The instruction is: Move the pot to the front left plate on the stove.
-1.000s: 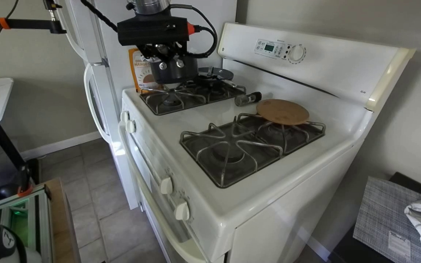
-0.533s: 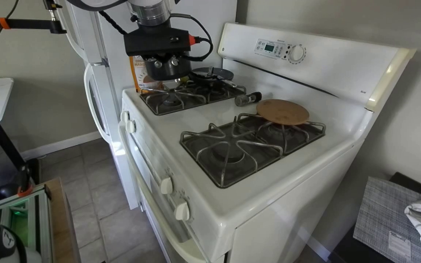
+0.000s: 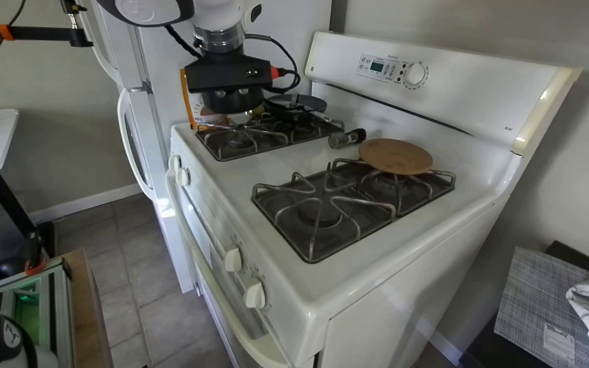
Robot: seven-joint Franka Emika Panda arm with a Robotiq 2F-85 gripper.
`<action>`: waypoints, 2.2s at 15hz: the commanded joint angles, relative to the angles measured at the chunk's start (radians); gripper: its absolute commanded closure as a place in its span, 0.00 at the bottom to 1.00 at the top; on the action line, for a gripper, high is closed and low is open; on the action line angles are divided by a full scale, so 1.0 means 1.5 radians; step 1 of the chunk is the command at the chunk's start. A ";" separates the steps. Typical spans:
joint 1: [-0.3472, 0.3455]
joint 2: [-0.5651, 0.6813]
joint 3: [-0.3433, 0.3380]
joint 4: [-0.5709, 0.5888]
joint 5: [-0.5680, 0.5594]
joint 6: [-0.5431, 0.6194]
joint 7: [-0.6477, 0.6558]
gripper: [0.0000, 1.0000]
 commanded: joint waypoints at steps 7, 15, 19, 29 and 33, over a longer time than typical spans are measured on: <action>-0.107 0.037 0.076 0.031 0.068 -0.077 -0.062 1.00; -0.142 0.065 0.102 0.044 0.113 -0.090 -0.106 1.00; -0.157 0.082 0.115 0.053 0.121 -0.098 -0.112 1.00; -0.183 0.119 0.135 0.074 0.122 -0.101 -0.113 1.00; -0.193 0.132 0.143 0.087 0.101 -0.122 -0.089 1.00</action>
